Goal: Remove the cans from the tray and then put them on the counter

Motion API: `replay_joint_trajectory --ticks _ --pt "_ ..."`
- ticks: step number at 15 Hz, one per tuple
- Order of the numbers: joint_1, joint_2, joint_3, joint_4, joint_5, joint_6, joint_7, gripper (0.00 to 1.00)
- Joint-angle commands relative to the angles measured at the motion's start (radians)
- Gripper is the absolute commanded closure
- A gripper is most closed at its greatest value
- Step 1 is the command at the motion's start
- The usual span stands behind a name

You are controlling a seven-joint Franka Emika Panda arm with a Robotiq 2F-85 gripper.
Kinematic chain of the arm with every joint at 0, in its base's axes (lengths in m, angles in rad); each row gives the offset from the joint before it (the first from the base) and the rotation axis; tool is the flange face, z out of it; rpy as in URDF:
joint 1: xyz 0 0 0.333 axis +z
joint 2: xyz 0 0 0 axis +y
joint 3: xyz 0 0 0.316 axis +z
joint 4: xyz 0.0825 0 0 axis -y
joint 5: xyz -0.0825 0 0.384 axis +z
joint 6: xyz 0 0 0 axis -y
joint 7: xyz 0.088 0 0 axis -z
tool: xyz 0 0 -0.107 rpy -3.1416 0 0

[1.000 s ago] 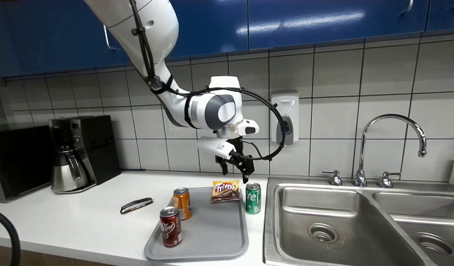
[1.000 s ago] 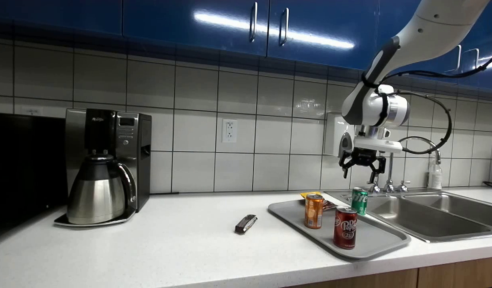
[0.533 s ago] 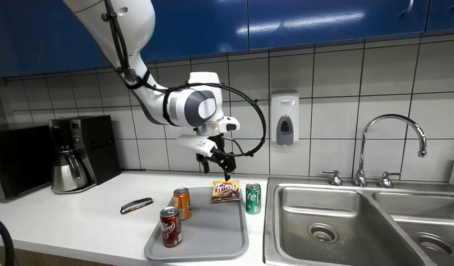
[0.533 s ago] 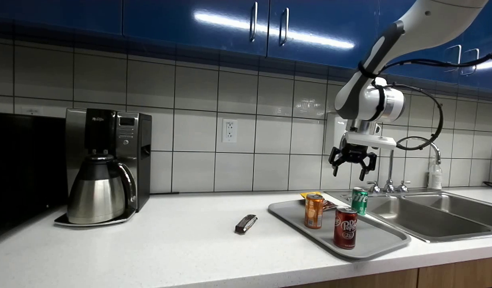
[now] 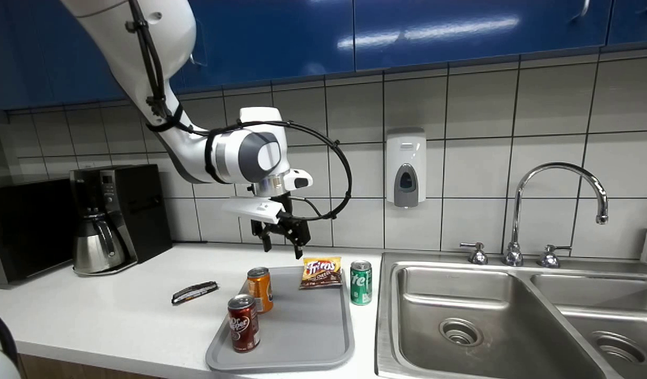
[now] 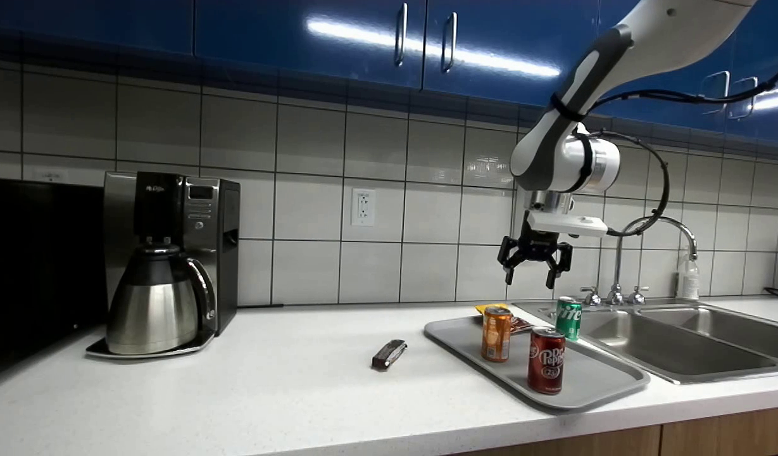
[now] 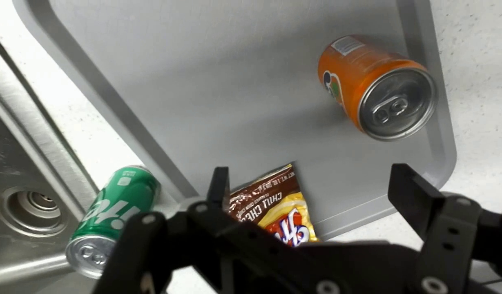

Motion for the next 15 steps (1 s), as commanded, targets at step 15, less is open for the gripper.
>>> replay_joint_trajectory --ticks 15 --pt "0.058 0.099 0.063 0.015 -0.065 -0.004 -0.008 0.0"
